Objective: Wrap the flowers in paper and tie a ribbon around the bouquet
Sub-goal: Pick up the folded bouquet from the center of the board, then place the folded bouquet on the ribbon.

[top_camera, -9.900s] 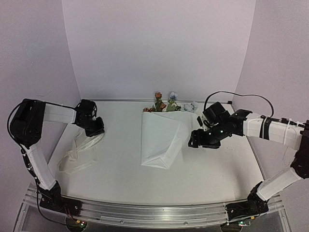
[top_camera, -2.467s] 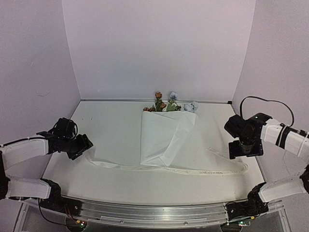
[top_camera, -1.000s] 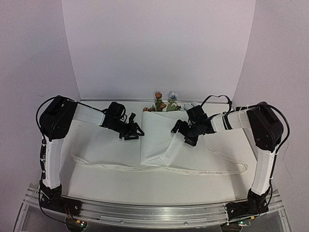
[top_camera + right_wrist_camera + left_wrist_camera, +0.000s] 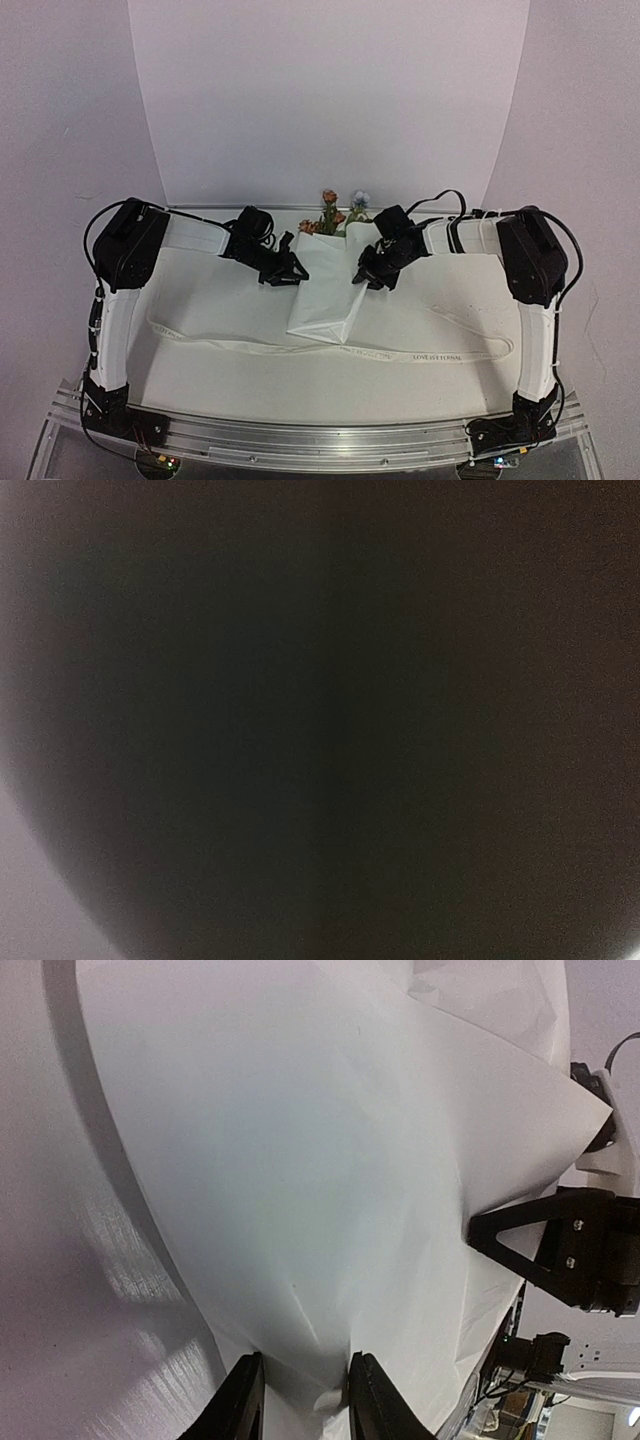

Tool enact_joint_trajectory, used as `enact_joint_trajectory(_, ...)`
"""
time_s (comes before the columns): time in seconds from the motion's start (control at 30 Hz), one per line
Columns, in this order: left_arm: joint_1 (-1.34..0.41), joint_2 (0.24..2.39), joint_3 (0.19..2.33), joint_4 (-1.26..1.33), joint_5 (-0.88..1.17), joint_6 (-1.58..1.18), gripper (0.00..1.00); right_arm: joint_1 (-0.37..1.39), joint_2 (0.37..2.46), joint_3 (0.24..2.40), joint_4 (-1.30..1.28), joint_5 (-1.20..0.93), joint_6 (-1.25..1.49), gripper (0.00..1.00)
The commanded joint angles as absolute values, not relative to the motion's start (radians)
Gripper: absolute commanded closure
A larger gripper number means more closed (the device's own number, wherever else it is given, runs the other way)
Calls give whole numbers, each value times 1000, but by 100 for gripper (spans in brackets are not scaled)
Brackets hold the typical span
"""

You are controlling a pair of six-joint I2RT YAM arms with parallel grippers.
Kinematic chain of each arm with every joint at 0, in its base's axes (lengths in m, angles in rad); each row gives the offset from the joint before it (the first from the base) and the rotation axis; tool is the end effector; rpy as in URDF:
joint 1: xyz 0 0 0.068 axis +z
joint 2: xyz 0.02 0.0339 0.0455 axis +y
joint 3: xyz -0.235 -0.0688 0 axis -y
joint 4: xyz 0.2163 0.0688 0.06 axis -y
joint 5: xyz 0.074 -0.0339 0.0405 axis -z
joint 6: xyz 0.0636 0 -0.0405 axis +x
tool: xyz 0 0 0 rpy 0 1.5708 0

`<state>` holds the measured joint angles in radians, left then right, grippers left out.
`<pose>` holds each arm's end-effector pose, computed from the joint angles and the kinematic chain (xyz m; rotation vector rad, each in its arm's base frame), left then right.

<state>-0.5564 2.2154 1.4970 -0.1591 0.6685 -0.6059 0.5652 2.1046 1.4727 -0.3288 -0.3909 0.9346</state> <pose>0.3551 -0.2673 0.1088 0.2646 2.6355 -1.2840 0.3465 0.2484 0.1276 0.3406 2.7678 1.0005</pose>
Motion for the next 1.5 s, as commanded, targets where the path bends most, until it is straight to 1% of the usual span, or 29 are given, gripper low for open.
enact_joint_trajectory(0.0,-563,2203,1545,-191,686,-622,69,566,2124,1582,-454,-461,948,92)
enact_joint_trajectory(0.07,-562,2189,1543,-204,683,-627,69,566,2133,1609,-484,-480,966,97)
enact_joint_trajectory(0.13,-561,2177,1544,-222,680,-631,69,566,2139,1632,-509,-500,986,100)
enact_joint_trajectory(0.43,-561,2101,1507,-278,675,-645,68,568,2116,1659,-569,-568,1058,100)
enact_joint_trajectory(0.7,-564,2002,1344,-196,695,-695,68,591,2058,1586,-577,-593,1052,100)
enact_joint_trajectory(0.77,-568,1976,1293,-175,694,-708,66,601,2044,1557,-577,-595,1051,100)
enact_joint_trajectory(0.83,-570,1939,1248,-148,680,-729,62,611,2023,1524,-577,-587,1051,100)
enact_joint_trajectory(0.97,-571,1836,1135,-106,597,-790,53,637,1972,1451,-575,-556,1055,100)
enact_joint_trajectory(1.13,-569,1695,1012,-63,481,-901,48,667,1904,1375,-569,-497,1085,100)
enact_joint_trajectory(1.47,-543,1428,776,-28,245,-1177,43,744,1767,1225,-506,-309,1141,100)
